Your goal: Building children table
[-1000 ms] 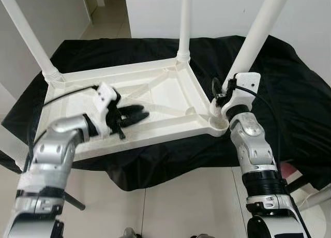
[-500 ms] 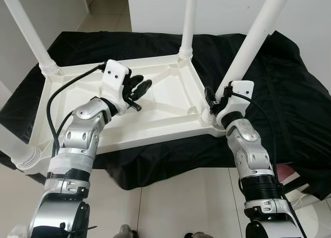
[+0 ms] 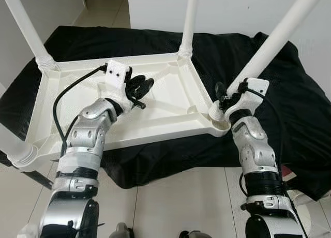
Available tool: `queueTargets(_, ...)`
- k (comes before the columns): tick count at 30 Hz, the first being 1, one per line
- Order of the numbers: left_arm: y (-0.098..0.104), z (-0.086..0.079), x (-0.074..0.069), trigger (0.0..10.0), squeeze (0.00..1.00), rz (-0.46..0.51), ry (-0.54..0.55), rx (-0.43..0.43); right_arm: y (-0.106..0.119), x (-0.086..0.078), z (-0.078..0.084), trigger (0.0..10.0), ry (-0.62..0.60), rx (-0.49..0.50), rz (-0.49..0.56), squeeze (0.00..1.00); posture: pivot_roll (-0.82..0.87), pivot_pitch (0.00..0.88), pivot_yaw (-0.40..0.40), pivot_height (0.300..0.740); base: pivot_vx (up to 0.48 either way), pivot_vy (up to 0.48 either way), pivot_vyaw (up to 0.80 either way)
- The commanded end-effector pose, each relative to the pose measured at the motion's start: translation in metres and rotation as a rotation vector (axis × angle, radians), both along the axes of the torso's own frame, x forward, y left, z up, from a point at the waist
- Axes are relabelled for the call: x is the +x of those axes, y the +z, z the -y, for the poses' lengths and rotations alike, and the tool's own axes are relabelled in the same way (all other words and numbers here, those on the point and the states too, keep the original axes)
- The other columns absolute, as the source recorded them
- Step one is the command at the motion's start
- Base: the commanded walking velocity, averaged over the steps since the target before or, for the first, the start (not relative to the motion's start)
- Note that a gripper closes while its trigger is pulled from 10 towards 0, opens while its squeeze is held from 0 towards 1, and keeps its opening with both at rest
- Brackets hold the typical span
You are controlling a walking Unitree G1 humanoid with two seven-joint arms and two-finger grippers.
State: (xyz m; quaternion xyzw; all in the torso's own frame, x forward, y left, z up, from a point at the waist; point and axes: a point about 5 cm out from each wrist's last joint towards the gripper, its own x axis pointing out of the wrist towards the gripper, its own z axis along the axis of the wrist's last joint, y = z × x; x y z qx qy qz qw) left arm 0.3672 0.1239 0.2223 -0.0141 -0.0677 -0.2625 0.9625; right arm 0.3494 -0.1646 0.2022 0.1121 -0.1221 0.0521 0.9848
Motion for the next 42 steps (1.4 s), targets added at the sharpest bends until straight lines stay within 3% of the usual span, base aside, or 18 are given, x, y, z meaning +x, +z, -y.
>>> queueTargets(1,-0.003,0.003,0.004,10.0,0.00,-0.045,0.023,-0.031,0.005,0.000,-0.002,10.0,0.026,0.050,0.024,0.00,-0.01,0.103,-0.024,0.740,0.000,0.000,0.00)
queueTargets(2,-0.003,0.003,0.004,10.0,0.00,-0.045,0.023,-0.031,0.005,0.000,-0.002,10.0,0.026,0.050,0.024,0.00,-0.01,0.103,-0.024,0.740,0.000,0.000,0.00)
queueTargets(5,0.003,0.007,0.008,10.0,0.00,-0.068,0.020,-0.143,0.001,0.002,0.001,10.0,0.009,0.073,0.001,0.00,0.00,0.113,-0.020,0.740,0.000,0.000,0.00)
queueTargets(13,0.011,0.006,0.010,10.0,0.00,-0.057,0.048,-0.216,-0.002,0.000,0.014,10.0,-0.077,0.034,-0.012,0.00,-0.02,0.121,-0.003,0.740,0.000,0.000,0.00)
queueTargets(18,0.017,0.016,0.003,10.0,0.00,0.068,0.048,-0.148,-0.007,-0.002,0.018,10.0,-0.122,-0.019,-0.022,0.00,-0.02,0.088,-0.004,0.740,0.000,0.000,0.00)
queueTargets(20,0.020,0.026,-0.004,10.0,0.00,0.124,0.008,-0.089,-0.007,-0.002,0.016,10.0,-0.075,-0.040,-0.013,0.00,-0.01,0.075,-0.005,0.740,0.000,0.000,0.00)
queueTargets(26,0.014,0.032,-0.011,10.0,0.00,0.106,-0.083,-0.076,-0.011,-0.004,0.014,10.0,-0.043,-0.070,-0.006,0.00,-0.01,0.065,-0.007,0.740,0.000,0.000,0.00)
queueTargets(27,0.006,0.033,-0.011,10.0,0.00,0.012,-0.111,-0.082,-0.014,-0.005,0.014,10.0,-0.049,-0.118,-0.004,0.00,0.00,0.055,-0.024,0.740,0.000,0.000,0.00)
queueTargets(28,0.002,0.033,-0.013,10.0,0.00,-0.005,-0.129,-0.060,-0.016,-0.006,0.011,10.0,-0.032,-0.158,0.003,0.00,0.00,0.055,-0.024,0.740,0.000,0.000,0.00)
queueTargets(29,0.002,0.033,-0.013,10.0,0.00,-0.005,-0.129,-0.060,-0.016,-0.006,0.011,10.0,-0.032,-0.158,0.003,0.00,0.00,0.055,-0.024,0.740,0.000,0.000,0.00)
queueTargets(32,-0.008,0.035,-0.020,10.0,0.00,0.068,-0.099,0.106,-0.025,-0.010,0.005,10.0,0.009,-0.267,0.011,0.00,0.00,0.049,-0.028,0.740,0.000,0.000,0.00)
queueTargets(40,-0.015,0.041,-0.029,10.0,0.00,0.105,-0.163,0.174,-0.030,-0.012,0.006,10.0,0.012,-0.270,0.005,0.00,0.01,0.042,-0.032,0.740,0.000,0.000,0.00)
queueTargets(42,-0.018,0.043,-0.037,10.0,0.00,0.114,-0.234,0.191,-0.032,-0.014,0.005,10.0,0.027,-0.297,0.006,0.00,0.01,0.041,-0.032,0.740,0.000,0.000,0.00)
